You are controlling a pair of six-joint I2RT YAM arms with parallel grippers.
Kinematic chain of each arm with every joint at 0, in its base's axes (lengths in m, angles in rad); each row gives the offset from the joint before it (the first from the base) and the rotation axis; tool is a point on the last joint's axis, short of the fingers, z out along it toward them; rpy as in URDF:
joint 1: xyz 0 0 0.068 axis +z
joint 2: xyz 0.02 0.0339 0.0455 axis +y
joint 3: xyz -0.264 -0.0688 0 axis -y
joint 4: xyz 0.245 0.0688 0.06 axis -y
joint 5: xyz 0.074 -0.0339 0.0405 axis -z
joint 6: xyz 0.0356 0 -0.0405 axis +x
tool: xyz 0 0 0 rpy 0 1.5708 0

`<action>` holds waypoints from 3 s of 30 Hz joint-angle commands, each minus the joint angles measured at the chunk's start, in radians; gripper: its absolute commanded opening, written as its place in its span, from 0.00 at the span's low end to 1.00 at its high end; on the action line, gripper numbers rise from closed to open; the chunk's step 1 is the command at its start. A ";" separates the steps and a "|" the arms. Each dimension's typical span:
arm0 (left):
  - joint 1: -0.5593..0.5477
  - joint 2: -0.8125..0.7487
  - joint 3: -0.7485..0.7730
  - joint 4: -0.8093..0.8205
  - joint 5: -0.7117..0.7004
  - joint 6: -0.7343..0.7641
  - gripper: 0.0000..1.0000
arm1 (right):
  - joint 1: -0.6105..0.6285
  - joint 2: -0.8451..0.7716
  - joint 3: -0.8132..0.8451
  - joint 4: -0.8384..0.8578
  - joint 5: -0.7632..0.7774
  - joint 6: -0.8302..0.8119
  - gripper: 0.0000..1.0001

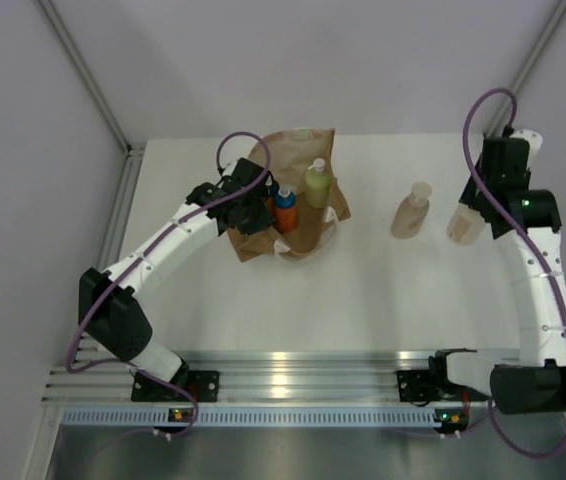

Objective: Take the personal care products out of the canvas bag

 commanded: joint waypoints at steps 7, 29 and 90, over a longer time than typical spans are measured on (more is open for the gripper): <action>0.003 0.007 -0.026 -0.035 0.036 0.031 0.00 | -0.152 -0.166 -0.553 0.596 -0.078 0.018 0.00; 0.003 0.027 -0.018 -0.033 0.052 0.031 0.00 | -0.180 -0.202 -0.604 0.598 -0.158 -0.017 0.91; 0.006 0.038 -0.006 -0.035 0.065 0.009 0.00 | 0.618 0.907 0.614 0.245 0.244 0.440 0.70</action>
